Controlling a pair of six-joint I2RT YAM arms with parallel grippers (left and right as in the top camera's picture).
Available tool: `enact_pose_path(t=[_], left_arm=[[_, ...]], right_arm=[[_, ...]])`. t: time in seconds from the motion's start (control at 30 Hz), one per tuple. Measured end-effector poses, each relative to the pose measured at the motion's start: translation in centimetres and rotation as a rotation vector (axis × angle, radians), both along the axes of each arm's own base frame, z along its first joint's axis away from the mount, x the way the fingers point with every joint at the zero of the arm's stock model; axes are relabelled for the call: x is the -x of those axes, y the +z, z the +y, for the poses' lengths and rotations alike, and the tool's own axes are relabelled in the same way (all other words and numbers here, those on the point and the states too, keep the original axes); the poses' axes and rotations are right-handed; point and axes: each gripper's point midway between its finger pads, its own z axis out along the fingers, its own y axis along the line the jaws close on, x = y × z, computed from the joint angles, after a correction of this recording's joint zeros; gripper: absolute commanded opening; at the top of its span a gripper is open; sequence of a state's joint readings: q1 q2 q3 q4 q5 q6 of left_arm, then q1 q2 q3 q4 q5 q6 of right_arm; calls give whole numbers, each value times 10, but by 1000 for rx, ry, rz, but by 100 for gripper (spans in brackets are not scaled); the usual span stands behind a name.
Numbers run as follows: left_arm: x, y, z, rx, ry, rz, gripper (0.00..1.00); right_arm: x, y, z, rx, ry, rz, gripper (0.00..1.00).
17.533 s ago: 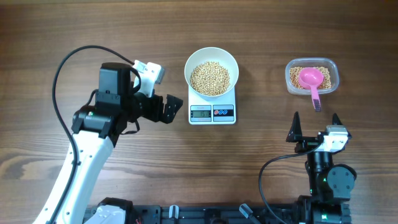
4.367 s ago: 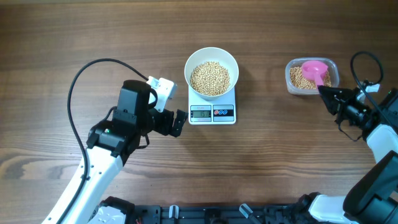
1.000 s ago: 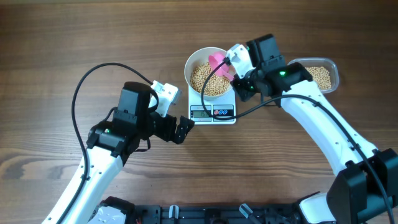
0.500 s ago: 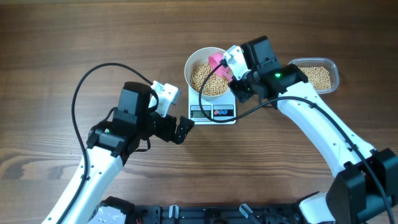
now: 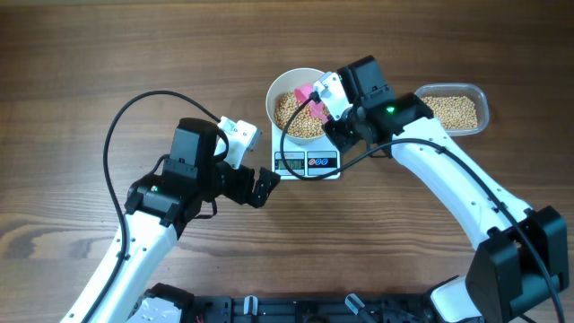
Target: Scoop item into bowl and weigh 150g on scale
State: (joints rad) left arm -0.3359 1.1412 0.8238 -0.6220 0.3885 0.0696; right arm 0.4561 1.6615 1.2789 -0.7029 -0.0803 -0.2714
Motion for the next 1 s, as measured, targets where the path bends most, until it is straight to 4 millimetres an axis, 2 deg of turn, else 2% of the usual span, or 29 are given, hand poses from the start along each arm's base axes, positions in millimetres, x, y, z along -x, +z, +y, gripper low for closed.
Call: enact_pose_path(t=[0.77, 1.0], left_arm=[[0, 0, 0, 0, 0, 0, 100], [0, 0, 0, 1, -1, 0, 100]], right_arm=[[-7, 3, 0, -58, -141, 9, 4], [-15, 13, 0, -45, -136, -33, 4]])
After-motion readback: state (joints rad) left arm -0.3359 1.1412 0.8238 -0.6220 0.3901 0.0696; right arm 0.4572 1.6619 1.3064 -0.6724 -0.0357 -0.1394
